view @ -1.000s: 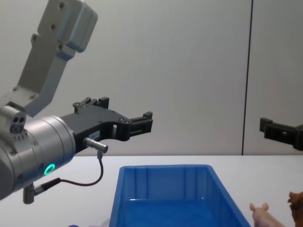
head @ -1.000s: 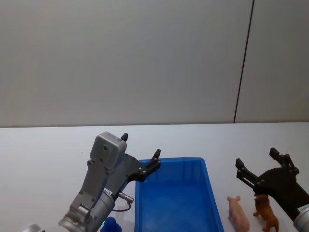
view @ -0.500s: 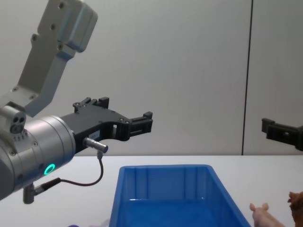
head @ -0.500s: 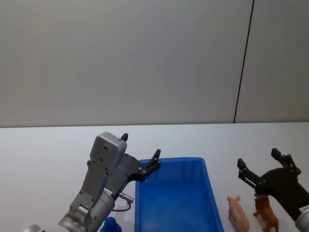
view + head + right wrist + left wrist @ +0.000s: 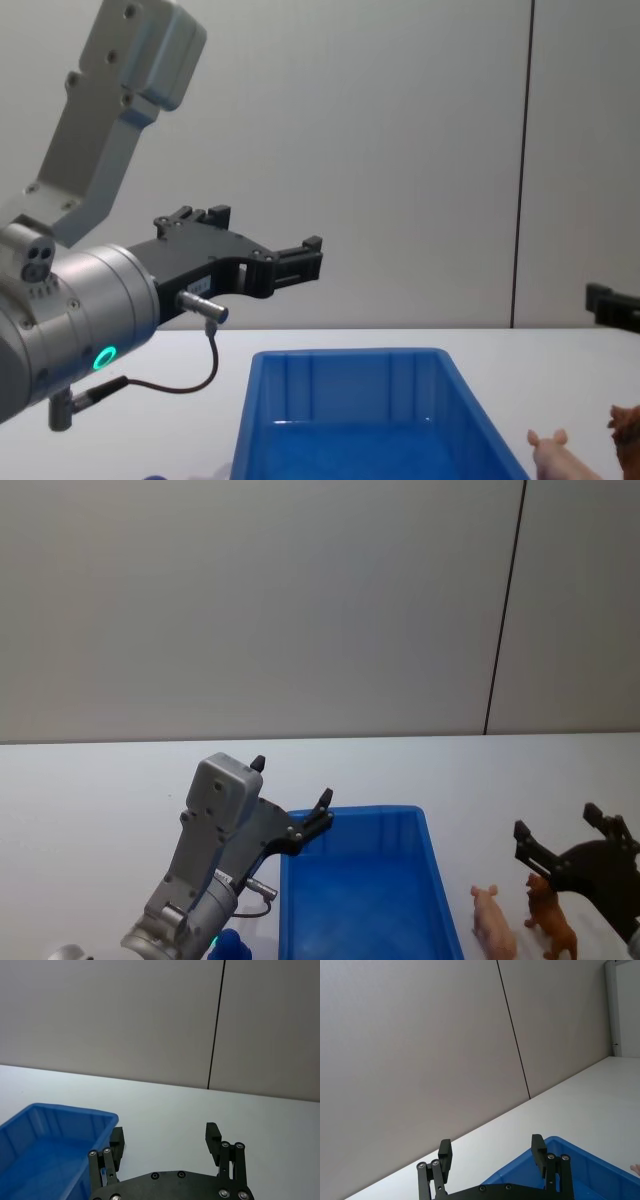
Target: Pick up the two dolls from the table and place them into the box.
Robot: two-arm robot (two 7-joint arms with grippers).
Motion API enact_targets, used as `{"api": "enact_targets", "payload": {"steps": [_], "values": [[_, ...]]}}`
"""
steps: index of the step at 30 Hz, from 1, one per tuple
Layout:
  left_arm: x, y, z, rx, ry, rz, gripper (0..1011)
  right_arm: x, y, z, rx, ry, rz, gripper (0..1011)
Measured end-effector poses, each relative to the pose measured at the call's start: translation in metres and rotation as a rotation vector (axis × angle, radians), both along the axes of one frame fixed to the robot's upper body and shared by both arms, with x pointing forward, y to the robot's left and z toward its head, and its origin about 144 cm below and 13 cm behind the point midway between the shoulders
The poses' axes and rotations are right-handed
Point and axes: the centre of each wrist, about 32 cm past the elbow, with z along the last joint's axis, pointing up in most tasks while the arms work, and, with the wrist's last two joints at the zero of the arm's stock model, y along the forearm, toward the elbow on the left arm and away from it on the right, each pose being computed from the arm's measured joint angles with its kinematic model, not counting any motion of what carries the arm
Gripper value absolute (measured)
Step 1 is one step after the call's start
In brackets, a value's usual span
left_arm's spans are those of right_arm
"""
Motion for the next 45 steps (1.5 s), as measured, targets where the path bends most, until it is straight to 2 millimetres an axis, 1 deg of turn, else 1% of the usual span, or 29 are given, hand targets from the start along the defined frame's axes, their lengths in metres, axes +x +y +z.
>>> {"api": "enact_targets", "payload": {"steps": [16,36,38,40,41,43,44,45], "values": [[0.0,0.0,0.0,0.0,0.0,0.0,1001,0.001,-0.006,-0.008,-0.049,0.146,-0.042,1001],[0.0,0.0,0.0,0.0,0.0,0.0,1001,-0.009,-0.005,-0.023,-0.1,0.283,-0.041,998],[0.0,0.0,0.0,0.0,0.0,0.0,1001,-0.01,-0.005,-0.025,-0.102,0.295,-0.04,949],[0.0,0.0,0.0,0.0,0.0,0.0,1001,-0.01,-0.005,-0.027,-0.102,0.303,-0.039,922],[0.0,0.0,0.0,0.0,0.0,0.0,1001,-0.01,-0.005,-0.028,-0.103,0.312,-0.039,879],[0.0,0.0,0.0,0.0,0.0,0.0,1001,-0.011,-0.005,-0.029,-0.103,0.317,-0.039,860],[0.0,0.0,0.0,0.0,0.0,0.0,1001,-0.011,-0.005,-0.031,-0.103,0.325,-0.04,808],[0.0,0.0,0.0,0.0,0.0,0.0,1001,-0.011,-0.005,-0.032,-0.102,0.332,-0.041,780]]}}
